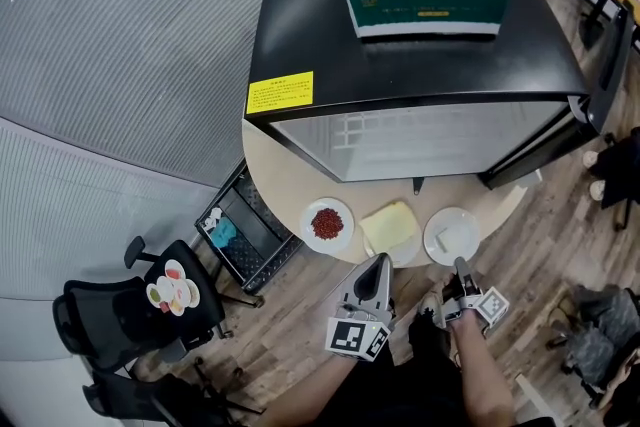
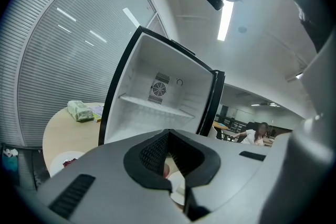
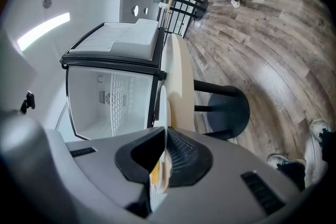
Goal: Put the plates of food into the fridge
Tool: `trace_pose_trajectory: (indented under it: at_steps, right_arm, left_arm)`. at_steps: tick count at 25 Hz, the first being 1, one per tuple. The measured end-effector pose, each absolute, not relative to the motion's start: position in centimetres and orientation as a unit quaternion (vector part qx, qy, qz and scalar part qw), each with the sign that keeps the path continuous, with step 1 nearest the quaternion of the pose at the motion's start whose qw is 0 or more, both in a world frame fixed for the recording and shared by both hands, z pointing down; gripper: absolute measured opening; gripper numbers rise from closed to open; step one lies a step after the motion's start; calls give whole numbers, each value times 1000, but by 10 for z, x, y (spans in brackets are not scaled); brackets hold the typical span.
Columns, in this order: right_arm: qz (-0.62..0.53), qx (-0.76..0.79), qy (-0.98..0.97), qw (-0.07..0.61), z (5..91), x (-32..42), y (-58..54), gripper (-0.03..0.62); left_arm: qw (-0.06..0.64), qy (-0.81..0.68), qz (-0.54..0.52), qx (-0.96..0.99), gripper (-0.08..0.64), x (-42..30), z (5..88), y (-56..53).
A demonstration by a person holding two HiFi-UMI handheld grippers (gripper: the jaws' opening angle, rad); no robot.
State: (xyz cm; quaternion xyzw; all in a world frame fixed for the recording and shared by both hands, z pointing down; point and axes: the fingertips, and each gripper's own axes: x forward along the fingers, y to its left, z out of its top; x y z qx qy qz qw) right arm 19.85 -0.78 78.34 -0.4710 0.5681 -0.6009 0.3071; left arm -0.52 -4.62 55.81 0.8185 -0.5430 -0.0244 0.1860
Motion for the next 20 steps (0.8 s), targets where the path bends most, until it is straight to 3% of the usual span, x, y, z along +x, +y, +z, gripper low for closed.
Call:
trace_pose_trajectory:
  at_steps: [9, 20]
  right_arm:
    - [-620, -456, 555, 317, 740, 189, 3, 17]
    - [-616, -423, 584, 315, 620, 150, -41, 17]
  left_arm:
    - [167, -554, -34, 815, 4, -7, 531, -54]
    - [140, -572, -69, 805, 3, -28, 463, -84]
